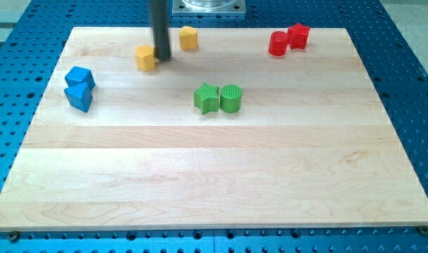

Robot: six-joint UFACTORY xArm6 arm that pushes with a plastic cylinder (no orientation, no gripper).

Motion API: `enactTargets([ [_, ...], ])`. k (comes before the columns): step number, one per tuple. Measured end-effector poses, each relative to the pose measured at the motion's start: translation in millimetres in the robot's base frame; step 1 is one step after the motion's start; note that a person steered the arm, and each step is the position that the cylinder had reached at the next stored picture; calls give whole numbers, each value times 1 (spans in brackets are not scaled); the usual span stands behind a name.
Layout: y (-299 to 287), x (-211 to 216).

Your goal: Push the heart into the hexagon

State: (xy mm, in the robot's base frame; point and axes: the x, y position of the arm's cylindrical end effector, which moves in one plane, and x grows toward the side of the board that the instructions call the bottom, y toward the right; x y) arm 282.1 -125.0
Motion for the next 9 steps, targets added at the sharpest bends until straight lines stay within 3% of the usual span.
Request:
enactTargets([
  [1, -14, 31],
  [2, 28, 40],
  [3, 11, 60],
  [4, -17, 49],
  [5, 9, 48],
  [7, 179, -25],
  [9, 117, -51],
])
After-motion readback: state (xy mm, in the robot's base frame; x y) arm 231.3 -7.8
